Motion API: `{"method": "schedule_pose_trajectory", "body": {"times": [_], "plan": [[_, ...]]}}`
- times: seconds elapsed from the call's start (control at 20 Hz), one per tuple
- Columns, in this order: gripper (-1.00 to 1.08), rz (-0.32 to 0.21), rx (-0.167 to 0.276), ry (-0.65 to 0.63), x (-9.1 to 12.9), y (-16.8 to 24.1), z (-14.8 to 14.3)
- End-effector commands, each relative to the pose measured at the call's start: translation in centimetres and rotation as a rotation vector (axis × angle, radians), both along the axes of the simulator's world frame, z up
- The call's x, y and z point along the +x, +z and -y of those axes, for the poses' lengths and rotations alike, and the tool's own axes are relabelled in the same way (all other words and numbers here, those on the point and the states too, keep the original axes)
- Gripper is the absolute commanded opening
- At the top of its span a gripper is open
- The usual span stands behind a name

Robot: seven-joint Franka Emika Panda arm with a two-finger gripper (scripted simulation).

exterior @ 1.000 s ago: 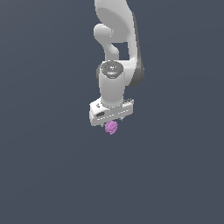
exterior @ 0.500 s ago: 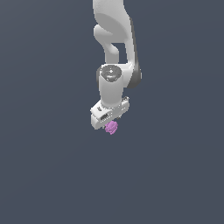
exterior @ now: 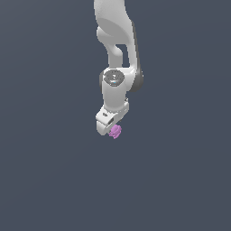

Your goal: Pick up the object and move it to a goal position.

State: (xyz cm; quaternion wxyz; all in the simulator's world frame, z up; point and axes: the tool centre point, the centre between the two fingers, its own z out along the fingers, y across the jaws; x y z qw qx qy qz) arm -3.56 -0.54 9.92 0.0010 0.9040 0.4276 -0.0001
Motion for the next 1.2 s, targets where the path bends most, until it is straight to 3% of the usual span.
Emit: {"method": "schedule_pose_trajectory", "body": {"times": [0.0,0.7,1.15], "plan": [[1.0,0.0,0.001,0.044,-0.2,-0.3,0.0],[1.0,-0.001,0.002,0.11,-0.6,-1.0,0.0],[1.0,-0.001,0.002,0.114,-0.8,-4.8,0.0]]}}
